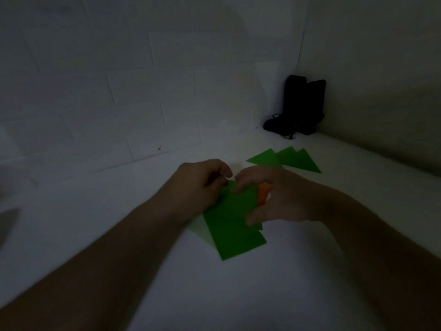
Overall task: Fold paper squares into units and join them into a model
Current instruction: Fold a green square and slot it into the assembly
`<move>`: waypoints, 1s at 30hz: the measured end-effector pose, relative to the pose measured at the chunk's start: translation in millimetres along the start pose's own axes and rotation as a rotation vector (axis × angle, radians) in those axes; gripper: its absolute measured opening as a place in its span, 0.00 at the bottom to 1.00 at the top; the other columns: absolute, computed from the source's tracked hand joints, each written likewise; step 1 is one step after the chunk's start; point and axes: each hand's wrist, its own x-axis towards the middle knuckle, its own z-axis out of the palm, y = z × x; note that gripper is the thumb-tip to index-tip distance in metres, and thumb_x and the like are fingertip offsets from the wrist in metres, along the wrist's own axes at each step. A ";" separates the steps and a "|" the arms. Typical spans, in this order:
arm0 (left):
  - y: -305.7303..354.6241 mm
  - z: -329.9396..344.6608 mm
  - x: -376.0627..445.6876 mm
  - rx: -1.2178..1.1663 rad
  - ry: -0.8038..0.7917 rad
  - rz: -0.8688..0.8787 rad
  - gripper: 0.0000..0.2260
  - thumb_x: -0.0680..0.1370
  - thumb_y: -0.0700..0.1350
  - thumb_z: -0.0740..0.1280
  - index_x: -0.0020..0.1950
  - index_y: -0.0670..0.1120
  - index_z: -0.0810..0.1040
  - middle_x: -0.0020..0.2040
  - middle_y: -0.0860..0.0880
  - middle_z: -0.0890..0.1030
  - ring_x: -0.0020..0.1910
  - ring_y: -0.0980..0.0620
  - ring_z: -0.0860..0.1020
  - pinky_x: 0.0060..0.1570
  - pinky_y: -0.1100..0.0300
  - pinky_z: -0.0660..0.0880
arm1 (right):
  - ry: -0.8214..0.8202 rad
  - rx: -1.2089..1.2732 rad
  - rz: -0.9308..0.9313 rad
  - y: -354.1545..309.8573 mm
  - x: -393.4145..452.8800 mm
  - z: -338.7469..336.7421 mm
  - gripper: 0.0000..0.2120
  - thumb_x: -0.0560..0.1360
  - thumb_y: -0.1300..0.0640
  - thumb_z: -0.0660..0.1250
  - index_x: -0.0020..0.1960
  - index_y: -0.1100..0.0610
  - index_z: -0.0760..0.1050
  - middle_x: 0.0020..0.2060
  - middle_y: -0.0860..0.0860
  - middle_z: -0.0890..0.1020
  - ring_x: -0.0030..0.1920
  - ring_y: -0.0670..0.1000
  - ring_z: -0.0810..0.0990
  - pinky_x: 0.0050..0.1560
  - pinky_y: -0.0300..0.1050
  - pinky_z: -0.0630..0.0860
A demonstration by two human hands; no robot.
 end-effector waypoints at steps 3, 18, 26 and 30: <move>-3.4 3.1 1.4 0.052 -0.064 0.013 0.12 0.83 0.43 0.64 0.63 0.56 0.80 0.54 0.56 0.84 0.46 0.60 0.82 0.48 0.66 0.77 | -0.080 -0.137 -0.027 1.5 1.0 2.0 0.19 0.65 0.45 0.82 0.53 0.38 0.80 0.65 0.38 0.75 0.65 0.40 0.73 0.64 0.39 0.69; 6.0 -0.4 3.5 -0.751 0.022 -0.122 0.17 0.76 0.57 0.70 0.59 0.47 0.83 0.52 0.48 0.87 0.53 0.51 0.85 0.55 0.56 0.80 | 0.550 0.813 0.133 -6.1 11.1 0.5 0.05 0.80 0.64 0.67 0.46 0.57 0.78 0.36 0.54 0.83 0.37 0.51 0.81 0.36 0.44 0.77; -2.0 6.1 6.2 -0.793 -0.060 -0.230 0.08 0.78 0.33 0.70 0.57 0.38 0.81 0.52 0.35 0.85 0.54 0.31 0.83 0.59 0.36 0.78 | 0.558 0.909 0.191 -7.9 10.2 0.1 0.06 0.79 0.67 0.67 0.45 0.59 0.76 0.37 0.58 0.82 0.40 0.59 0.80 0.38 0.49 0.79; -3.9 4.9 10.9 -0.916 0.049 -0.308 0.11 0.78 0.32 0.70 0.59 0.42 0.81 0.53 0.34 0.84 0.48 0.38 0.85 0.54 0.44 0.82 | 0.444 0.698 0.148 -12.1 5.7 1.3 0.18 0.73 0.74 0.69 0.54 0.54 0.75 0.35 0.60 0.82 0.34 0.57 0.81 0.36 0.50 0.79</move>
